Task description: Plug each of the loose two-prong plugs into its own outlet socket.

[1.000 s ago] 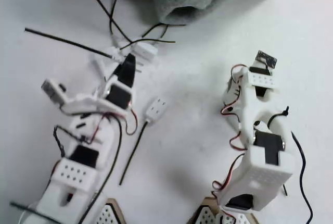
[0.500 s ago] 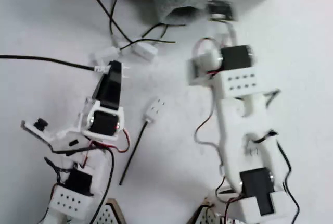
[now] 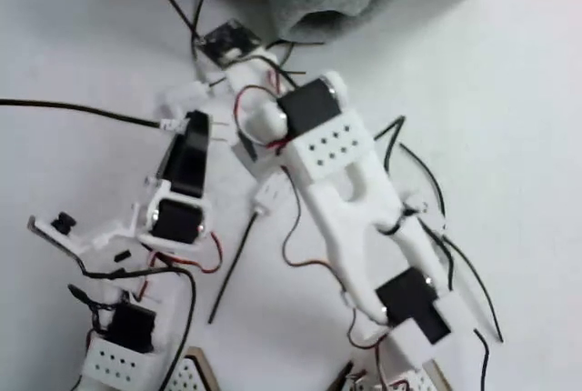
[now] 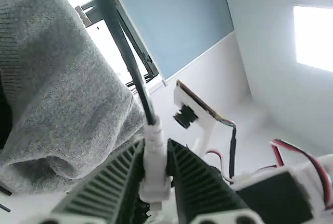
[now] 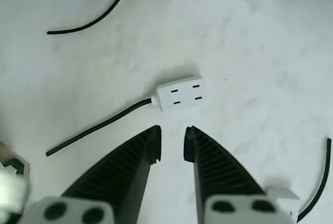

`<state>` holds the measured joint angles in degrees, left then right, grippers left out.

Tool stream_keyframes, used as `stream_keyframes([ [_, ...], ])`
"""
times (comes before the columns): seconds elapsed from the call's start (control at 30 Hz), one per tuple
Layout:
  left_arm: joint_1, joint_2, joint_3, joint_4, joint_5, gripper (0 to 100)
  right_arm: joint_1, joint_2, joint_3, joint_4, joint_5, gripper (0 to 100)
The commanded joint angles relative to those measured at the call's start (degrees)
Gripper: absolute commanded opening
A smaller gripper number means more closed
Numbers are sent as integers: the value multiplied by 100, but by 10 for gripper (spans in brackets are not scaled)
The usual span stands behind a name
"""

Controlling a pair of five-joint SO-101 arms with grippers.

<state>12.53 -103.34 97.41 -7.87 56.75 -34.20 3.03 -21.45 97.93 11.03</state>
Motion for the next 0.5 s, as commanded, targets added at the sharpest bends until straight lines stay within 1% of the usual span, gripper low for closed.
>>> stream_keyframes([
  [0.0, -66, -84, -44, 44, 70, 24, -84, 312, -774, 13, 88, 77],
  [0.07, -66, -84, -44, 62, 70, 24, -66, 611, -1143, 13, 88, 77],
  [0.17, -31, -84, -44, 299, 70, 24, -101, 998, -1653, 31, 88, 76],
  [0.3, 224, -84, -44, 527, 53, 24, -198, 1367, -2356, 31, 88, 76],
  [0.47, 470, -84, -44, 730, 44, 24, -154, 1657, -3305, 31, 88, 67],
])
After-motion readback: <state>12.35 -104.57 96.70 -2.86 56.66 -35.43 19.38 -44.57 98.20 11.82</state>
